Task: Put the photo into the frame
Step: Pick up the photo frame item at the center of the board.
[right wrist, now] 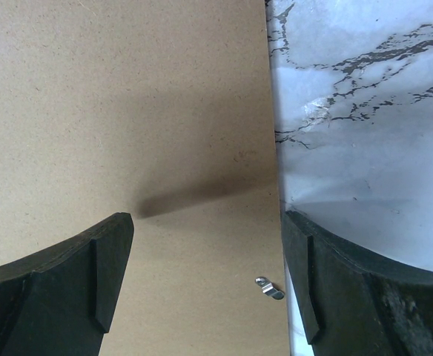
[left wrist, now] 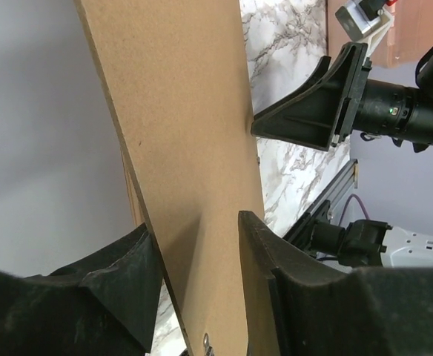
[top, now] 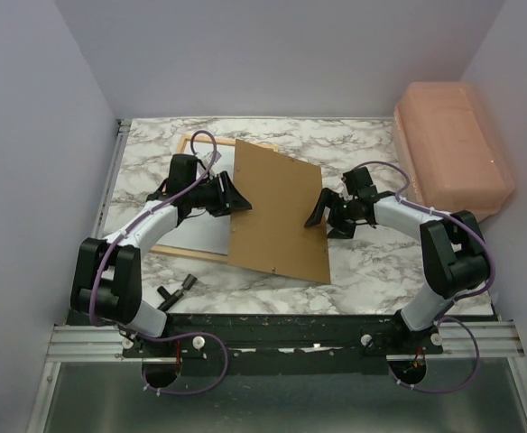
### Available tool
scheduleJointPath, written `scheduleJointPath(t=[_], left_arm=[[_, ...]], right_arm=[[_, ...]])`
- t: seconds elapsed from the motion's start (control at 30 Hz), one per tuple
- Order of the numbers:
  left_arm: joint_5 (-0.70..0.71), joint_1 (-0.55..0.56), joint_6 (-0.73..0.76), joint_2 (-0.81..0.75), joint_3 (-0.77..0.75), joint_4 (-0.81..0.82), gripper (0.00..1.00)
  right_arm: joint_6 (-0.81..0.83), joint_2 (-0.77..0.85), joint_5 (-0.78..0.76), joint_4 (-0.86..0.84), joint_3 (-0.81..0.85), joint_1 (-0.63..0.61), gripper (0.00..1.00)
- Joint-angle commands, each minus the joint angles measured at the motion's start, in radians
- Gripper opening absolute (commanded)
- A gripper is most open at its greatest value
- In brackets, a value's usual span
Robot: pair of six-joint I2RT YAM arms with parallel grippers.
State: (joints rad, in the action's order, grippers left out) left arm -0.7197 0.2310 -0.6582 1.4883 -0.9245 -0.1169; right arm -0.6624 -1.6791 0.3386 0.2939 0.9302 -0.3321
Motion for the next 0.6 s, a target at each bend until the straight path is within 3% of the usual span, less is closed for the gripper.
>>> scheduleJointPath(t=[0.0,0.13,0.23,0.57], left_arm=[[-0.044,0.021,0.010,0.015,-0.033,-0.007,0.40],[-0.057,0.022,0.006,0.024,-0.043,-0.004,0.21],[-0.050,0.023,0.001,0.017,-0.046,-0.006,0.00],[-0.065,0.000,-0.058,-0.096,-0.073,-0.007,0.00]], right_arm=[[0.010,-0.035,0.022,0.043,-0.048,-0.016,0.89],[0.011,-0.029,0.021,0.045,-0.050,-0.016,0.89],[0.013,-0.018,0.017,0.048,-0.048,-0.016,0.89],[0.023,0.067,-0.006,0.054,-0.026,-0.016,0.96]])
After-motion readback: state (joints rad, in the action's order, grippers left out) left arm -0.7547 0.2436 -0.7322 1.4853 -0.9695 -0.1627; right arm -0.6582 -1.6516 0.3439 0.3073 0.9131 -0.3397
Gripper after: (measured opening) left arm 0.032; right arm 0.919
